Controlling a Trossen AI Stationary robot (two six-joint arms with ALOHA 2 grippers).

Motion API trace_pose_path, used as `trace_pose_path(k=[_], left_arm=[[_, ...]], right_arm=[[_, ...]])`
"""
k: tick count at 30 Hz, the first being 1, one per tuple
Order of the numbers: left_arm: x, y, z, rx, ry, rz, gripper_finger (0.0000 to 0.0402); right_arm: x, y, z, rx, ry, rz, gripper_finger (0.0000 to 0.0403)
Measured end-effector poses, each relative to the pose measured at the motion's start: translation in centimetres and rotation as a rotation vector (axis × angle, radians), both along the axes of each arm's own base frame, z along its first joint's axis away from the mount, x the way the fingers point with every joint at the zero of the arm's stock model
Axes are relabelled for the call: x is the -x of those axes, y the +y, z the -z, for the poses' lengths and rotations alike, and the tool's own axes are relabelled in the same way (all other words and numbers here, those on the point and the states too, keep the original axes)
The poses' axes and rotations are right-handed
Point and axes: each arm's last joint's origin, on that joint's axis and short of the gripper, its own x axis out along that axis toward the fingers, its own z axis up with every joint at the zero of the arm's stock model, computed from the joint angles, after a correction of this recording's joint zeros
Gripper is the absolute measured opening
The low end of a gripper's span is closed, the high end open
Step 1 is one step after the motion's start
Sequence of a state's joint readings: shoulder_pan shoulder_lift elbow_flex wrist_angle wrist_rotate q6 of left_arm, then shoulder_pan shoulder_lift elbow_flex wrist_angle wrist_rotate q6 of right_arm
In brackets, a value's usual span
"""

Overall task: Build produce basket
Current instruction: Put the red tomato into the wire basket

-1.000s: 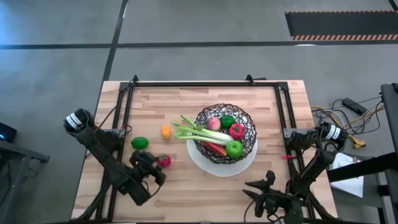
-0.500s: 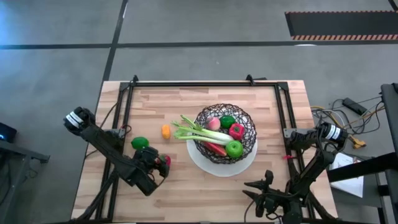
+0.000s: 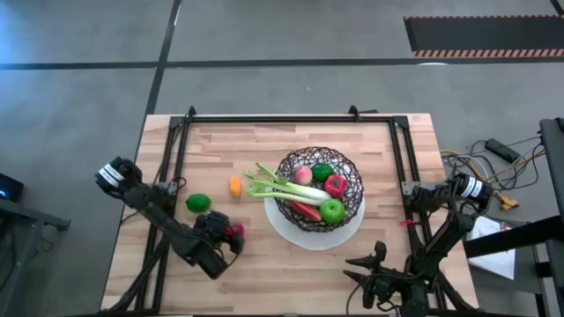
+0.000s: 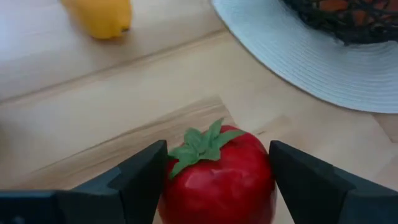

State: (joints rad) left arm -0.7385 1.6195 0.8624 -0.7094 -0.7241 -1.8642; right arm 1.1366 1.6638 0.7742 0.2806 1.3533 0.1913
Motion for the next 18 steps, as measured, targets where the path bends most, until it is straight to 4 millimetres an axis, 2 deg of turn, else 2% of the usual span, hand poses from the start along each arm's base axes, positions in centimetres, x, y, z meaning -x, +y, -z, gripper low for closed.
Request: trace_pose_path(k=[4, 9, 18], left_arm=[[-0.6, -0.5, 0.3, -0.02, 0.005, 0.026, 0.0261], [-1.6, -1.6, -0.8, 0.003, 0.07, 0.149, 0.0241], [-3.4, -3.4, -4.1, -0.009, 0.073, 0.338, 0.0154]], right_arm=[[0.0, 0.0, 0.0, 0.008, 0.002, -0.001, 0.0139], [0.2, 0.1, -0.1, 0.035, 0.008, -0.012, 0.0139], [1.9, 0.5, -1.8, 0.048, -0.018, -0.048, 0.0139]])
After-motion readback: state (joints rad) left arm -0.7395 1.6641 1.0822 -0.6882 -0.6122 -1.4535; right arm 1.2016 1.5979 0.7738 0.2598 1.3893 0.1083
